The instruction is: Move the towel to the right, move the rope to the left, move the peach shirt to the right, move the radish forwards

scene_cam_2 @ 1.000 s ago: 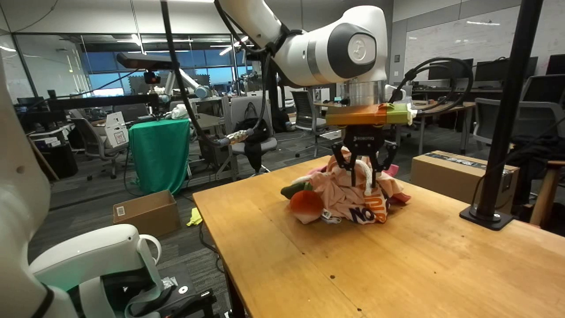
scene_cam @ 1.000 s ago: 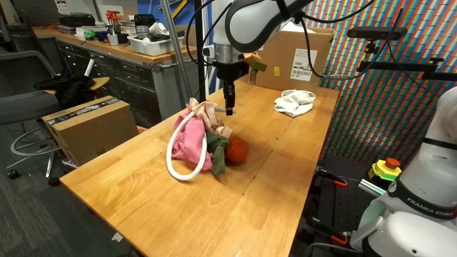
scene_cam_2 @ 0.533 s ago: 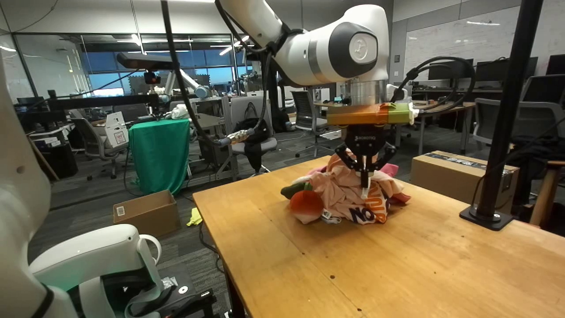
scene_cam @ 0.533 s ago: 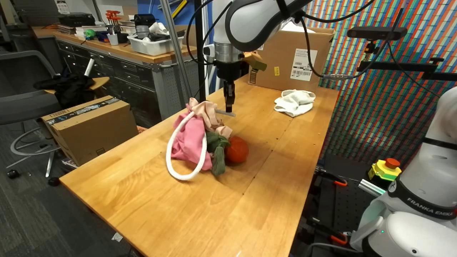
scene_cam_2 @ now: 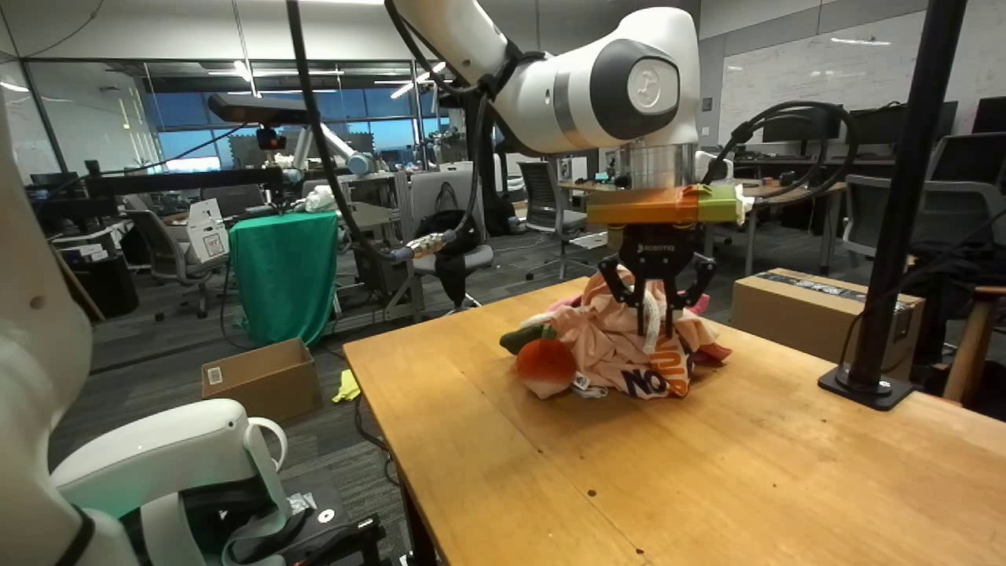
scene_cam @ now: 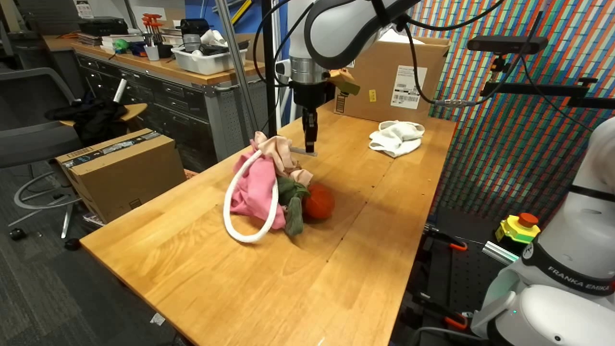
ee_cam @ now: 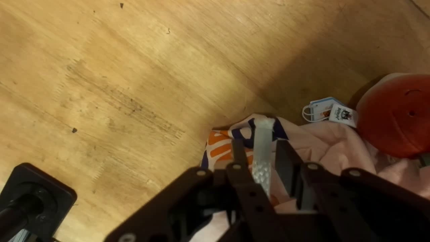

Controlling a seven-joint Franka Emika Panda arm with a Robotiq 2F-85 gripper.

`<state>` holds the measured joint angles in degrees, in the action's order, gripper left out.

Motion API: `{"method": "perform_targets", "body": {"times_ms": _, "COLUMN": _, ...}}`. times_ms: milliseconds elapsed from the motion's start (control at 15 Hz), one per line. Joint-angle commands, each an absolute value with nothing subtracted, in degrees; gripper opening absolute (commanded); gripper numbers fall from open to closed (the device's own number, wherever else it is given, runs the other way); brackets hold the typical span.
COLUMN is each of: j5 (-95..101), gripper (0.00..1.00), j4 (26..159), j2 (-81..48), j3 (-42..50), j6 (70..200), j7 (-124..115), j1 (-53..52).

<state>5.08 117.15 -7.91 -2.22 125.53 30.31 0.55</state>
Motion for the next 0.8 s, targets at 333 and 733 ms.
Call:
{"method": "perform_targets", "body": {"times_ms": 333, "j5": 2.7, "gripper": 0.95, "j4": 113.8, "j2": -11.0, "j3": -2.4, "j6": 125.3, "j7": 32.2, "j1": 1.6}}
{"method": "perform_targets", "body": {"times_ms": 733, "j5": -0.9, "gripper": 0.99, "j4": 111.6, "j2": -13.6, "j3": -2.8, "j6": 124.6, "j7": 33.7, "j1": 2.3}}
